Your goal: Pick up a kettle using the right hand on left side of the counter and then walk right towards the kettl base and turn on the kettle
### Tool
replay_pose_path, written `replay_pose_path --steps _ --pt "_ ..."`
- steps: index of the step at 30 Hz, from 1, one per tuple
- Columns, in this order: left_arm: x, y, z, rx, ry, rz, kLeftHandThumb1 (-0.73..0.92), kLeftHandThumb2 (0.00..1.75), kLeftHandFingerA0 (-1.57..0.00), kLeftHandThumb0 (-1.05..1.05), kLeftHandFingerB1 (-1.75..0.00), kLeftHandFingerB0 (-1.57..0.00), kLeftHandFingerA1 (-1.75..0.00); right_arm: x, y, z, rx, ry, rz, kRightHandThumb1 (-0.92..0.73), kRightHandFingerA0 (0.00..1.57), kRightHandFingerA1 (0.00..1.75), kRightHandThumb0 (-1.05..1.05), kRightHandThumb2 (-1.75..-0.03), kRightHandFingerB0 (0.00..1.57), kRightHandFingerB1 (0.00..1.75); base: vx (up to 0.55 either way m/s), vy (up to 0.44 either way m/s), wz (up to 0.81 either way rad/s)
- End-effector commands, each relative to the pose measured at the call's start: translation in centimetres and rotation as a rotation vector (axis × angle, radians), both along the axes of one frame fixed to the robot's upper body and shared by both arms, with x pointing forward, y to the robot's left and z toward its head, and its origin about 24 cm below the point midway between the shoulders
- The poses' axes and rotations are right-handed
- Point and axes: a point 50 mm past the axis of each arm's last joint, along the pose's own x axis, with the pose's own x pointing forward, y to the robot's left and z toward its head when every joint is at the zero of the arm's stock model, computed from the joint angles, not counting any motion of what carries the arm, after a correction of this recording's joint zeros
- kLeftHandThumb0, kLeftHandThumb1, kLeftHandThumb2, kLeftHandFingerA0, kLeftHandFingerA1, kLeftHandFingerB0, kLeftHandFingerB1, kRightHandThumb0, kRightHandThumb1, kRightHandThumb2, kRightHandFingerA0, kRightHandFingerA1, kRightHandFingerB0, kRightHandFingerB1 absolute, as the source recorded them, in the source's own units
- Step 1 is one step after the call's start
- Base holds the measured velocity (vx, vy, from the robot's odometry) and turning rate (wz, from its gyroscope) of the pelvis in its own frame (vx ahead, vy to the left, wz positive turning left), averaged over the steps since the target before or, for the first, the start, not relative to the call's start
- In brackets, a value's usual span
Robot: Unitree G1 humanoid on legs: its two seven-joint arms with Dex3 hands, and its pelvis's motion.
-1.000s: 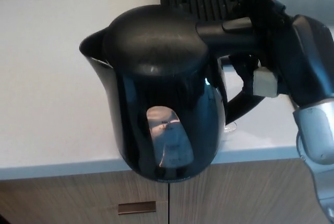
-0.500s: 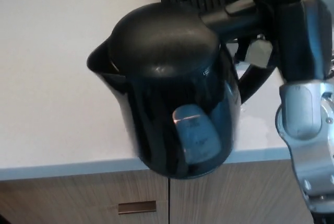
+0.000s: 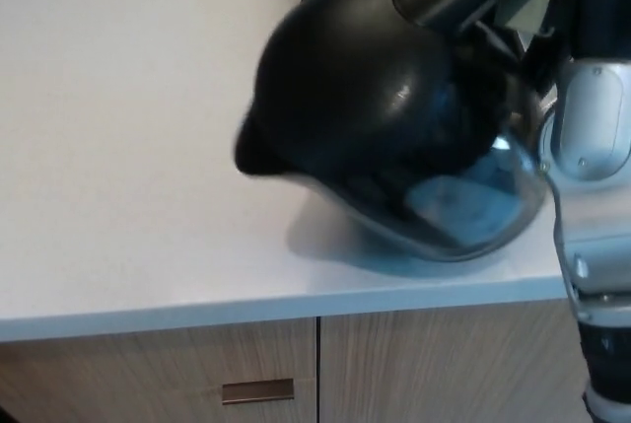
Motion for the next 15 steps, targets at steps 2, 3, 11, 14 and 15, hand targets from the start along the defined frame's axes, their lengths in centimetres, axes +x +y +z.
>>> replay_pose_path --steps 2,3,11,14,15 --pt "-0.1 0.0 0.4 0.019 -0.054 0.004 0.28 1.51 -1.07 0.36 -1.10 -1.02 -1.21 -0.4 -0.9 2.5 0.181 0.006 0.075 -0.39 0.99 1.75 -0.15 -1.39 0.79 1.73 0.00 0.000 0.00" --pt "-0.1 -0.1 0.3 0.017 -0.053 0.002 0.28 1.51 -1.07 0.36 -1.10 -1.02 -1.21 -0.5 -1.1 2.6 0.232 0.019 0.101 -0.39 0.99 1.75 -0.15 -1.39 0.79 1.73 0.00 0.000 0.00" --pt "-0.1 -0.8 0.2 0.002 -0.046 0.005 0.30 1.49 -1.06 0.37 -1.10 -1.03 -1.21 -0.1 -4.1 1.8 0.650 0.128 0.189 -0.41 1.12 1.75 -0.13 -1.46 0.95 1.60 0.00 0.000 0.00" --pt "-0.1 -0.7 0.3 0.006 -0.049 -0.003 0.29 1.53 -1.07 0.40 -1.11 -1.04 -1.21 -0.1 -5.0 0.7 0.701 0.169 0.206 -0.42 1.10 1.75 -0.11 -1.43 0.84 1.70 0.00 0.000 0.00" --pt "-0.2 -0.7 0.3 0.007 -0.052 -0.005 0.29 1.53 -1.07 0.40 -1.11 -1.04 -1.21 -0.2 -5.4 0.0 0.723 0.203 0.207 -0.42 1.10 1.75 -0.11 -1.43 0.84 1.70 0.00 0.000 0.00"
